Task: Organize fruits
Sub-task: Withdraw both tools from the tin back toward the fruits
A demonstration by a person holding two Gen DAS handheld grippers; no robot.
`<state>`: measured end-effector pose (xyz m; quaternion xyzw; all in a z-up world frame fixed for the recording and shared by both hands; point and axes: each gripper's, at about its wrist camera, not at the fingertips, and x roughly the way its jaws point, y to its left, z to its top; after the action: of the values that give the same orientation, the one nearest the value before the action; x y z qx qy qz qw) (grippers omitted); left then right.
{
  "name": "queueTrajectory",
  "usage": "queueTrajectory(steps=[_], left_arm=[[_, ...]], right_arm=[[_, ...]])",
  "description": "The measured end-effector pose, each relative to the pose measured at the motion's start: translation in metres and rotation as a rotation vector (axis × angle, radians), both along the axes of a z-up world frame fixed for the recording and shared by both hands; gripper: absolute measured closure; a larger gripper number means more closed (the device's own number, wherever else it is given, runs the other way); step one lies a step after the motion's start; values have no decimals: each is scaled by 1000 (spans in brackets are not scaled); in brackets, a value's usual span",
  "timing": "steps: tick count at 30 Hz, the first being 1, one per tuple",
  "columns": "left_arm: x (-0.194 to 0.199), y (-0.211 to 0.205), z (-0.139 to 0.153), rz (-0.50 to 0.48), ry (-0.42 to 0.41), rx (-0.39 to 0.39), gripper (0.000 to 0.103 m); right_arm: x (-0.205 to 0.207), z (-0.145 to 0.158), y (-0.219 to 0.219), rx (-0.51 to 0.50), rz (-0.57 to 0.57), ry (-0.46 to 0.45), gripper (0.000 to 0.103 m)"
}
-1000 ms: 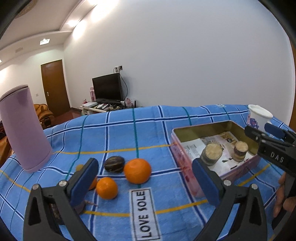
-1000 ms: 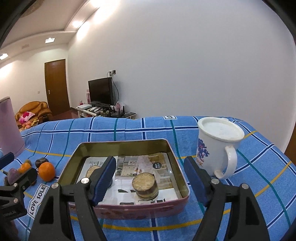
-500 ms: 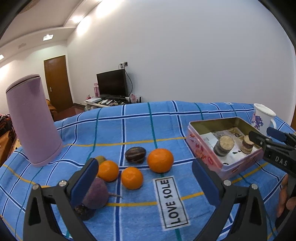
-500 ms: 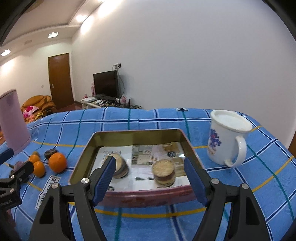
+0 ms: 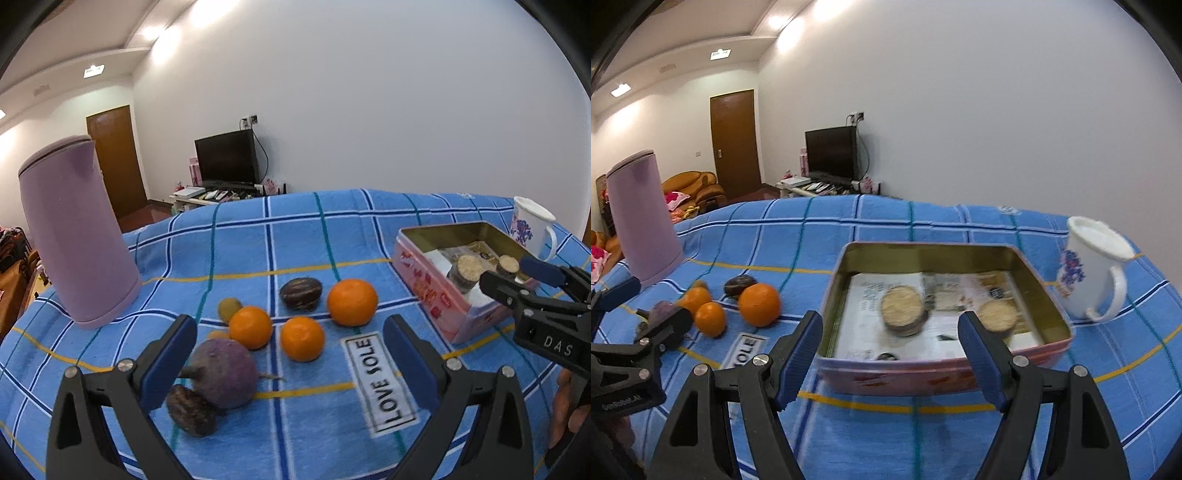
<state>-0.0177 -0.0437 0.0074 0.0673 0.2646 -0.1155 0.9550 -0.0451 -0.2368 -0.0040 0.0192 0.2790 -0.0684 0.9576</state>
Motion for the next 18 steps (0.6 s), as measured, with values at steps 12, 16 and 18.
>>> queueTrajectory(steps=[12, 16, 18], left_arm=[[2, 80, -8, -66, 159, -22, 0], [7, 98, -15, -62, 210, -30, 1], [10, 101, -19, -67, 231, -41, 1]], right_arm=[[12, -4, 57, 11, 157, 48, 26], [21, -4, 82, -28, 195, 62, 27], [28, -5, 92, -49, 204, 73, 36]])
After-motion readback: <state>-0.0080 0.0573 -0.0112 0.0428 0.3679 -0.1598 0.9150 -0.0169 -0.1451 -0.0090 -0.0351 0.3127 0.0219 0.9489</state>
